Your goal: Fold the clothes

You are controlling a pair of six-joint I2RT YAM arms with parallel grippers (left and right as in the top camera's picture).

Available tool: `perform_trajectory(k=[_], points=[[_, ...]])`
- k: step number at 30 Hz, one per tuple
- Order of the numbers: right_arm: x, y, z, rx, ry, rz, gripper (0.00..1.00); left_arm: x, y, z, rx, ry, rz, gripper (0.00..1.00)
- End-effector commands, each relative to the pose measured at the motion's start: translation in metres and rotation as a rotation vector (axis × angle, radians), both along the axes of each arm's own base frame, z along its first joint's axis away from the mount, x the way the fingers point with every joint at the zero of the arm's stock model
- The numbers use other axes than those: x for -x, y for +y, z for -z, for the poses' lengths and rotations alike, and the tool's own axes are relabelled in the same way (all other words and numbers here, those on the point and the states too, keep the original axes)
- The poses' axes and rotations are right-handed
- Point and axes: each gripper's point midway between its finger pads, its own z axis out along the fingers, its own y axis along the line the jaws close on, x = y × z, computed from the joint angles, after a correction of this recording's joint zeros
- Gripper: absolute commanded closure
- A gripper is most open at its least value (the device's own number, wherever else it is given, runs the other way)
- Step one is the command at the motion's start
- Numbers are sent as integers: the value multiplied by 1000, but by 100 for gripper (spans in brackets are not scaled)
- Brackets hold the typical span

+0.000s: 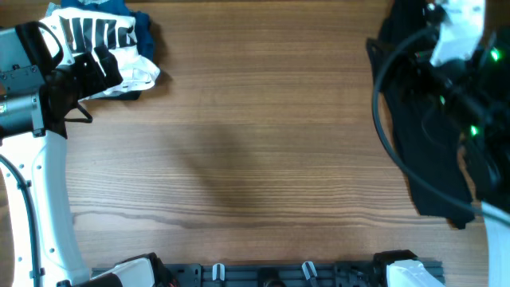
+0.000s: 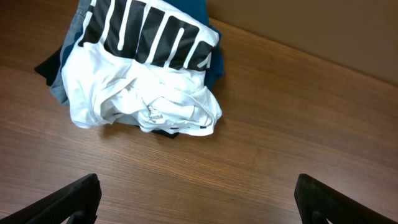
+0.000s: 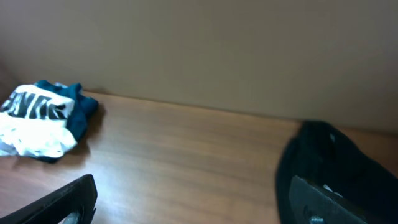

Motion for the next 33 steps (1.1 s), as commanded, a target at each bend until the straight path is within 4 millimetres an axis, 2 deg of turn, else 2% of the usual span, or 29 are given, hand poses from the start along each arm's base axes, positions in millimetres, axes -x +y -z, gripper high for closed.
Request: perform_trajectory(k=[1,3,6,9,14,17,21,25,29,33], points=[[19,-20,4,63,28,88,0,-1,-4,-4,20,-14,1,0],[33,-21,5,62,38,88,0,-1,-4,-4,20,-14,1,0],[37,-20,6,58,46,81,0,-1,-4,-4,20,-14,1,0],[42,-7,16,28,98,14,0,-1,-4,-4,20,-14,1,0],[29,-7,31,36,153,15,0,-1,-4,-4,20,-14,1,0],[22,-16,38,72,174,64,0,-1,-4,-4,20,-14,1,0],[15,-13,46,67,198,54,0,-1,-4,-4,20,-14,1,0],[8,-13,48,55,81,56,0,-1,-4,-4,20,-14,1,0],[14,-14,79,28,-124,64,0,-1,-4,-4,20,-14,1,0],[35,-21,130,0,-348,83,0,-1,-4,-4,20,-14,1,0]])
